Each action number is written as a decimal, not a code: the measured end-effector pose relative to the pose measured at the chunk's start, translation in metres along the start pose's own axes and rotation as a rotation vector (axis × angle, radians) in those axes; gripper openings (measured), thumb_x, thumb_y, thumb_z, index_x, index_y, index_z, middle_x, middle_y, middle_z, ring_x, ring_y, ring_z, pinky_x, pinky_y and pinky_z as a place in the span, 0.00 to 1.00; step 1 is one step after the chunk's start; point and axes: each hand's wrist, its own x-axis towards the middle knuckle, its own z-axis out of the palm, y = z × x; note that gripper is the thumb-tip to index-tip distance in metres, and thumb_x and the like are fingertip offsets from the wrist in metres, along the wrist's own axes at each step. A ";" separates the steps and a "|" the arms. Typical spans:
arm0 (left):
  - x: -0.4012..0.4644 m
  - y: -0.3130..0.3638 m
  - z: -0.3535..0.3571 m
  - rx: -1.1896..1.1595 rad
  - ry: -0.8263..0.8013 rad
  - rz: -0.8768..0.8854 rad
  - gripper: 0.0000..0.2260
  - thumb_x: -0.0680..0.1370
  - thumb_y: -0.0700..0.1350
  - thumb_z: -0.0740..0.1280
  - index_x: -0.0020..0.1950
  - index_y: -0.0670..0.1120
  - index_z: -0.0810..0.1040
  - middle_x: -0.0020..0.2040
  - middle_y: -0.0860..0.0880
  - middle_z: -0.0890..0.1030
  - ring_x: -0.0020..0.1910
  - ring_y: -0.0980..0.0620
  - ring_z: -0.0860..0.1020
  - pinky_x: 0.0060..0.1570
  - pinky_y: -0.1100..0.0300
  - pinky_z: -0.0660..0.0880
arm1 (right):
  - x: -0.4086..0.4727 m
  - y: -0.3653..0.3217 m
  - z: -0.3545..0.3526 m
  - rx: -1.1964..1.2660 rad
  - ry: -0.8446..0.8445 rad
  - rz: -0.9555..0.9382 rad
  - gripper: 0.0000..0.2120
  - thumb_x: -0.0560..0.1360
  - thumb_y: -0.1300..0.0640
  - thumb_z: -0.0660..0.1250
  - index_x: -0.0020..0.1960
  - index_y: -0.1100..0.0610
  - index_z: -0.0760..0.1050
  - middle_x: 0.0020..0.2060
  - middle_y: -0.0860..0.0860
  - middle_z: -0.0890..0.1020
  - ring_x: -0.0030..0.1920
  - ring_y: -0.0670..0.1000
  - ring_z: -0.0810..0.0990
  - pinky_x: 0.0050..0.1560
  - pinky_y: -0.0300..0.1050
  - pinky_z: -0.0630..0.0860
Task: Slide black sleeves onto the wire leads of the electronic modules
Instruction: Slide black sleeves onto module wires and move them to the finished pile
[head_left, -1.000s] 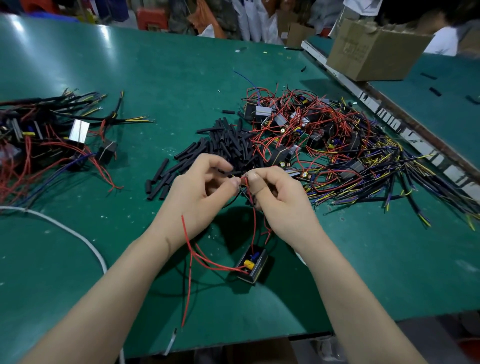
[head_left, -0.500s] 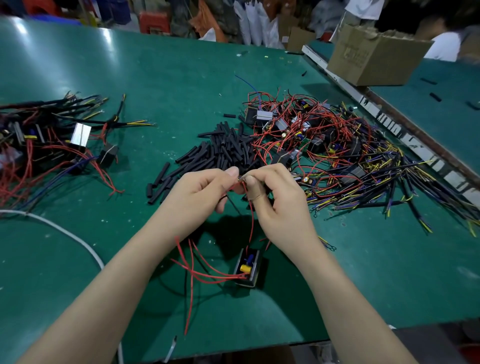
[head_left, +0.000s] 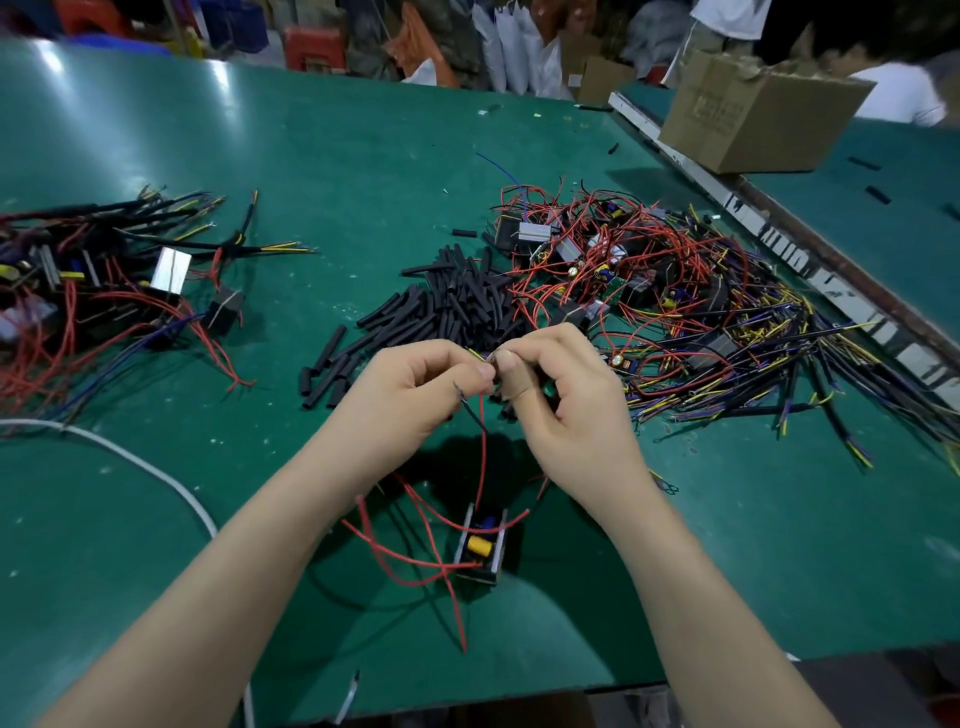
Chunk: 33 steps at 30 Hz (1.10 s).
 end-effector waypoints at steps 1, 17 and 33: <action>0.001 0.000 0.001 -0.005 -0.007 -0.022 0.09 0.73 0.48 0.68 0.32 0.54 0.80 0.32 0.50 0.72 0.33 0.55 0.67 0.36 0.62 0.65 | 0.000 0.000 -0.001 0.002 -0.004 0.010 0.07 0.78 0.62 0.63 0.46 0.63 0.79 0.42 0.52 0.76 0.43 0.46 0.74 0.46 0.37 0.71; -0.001 -0.004 0.000 0.014 -0.182 0.070 0.07 0.80 0.43 0.60 0.43 0.45 0.72 0.31 0.52 0.79 0.32 0.55 0.77 0.39 0.67 0.72 | 0.006 -0.012 -0.012 0.377 -0.169 0.523 0.09 0.80 0.57 0.62 0.43 0.50 0.78 0.33 0.42 0.74 0.27 0.37 0.72 0.30 0.27 0.67; 0.000 -0.005 -0.002 0.068 -0.117 0.062 0.09 0.80 0.40 0.62 0.40 0.47 0.75 0.25 0.56 0.69 0.26 0.58 0.64 0.27 0.68 0.63 | 0.006 -0.006 -0.014 0.513 -0.244 0.645 0.08 0.70 0.44 0.68 0.37 0.46 0.81 0.28 0.42 0.74 0.28 0.41 0.71 0.26 0.31 0.63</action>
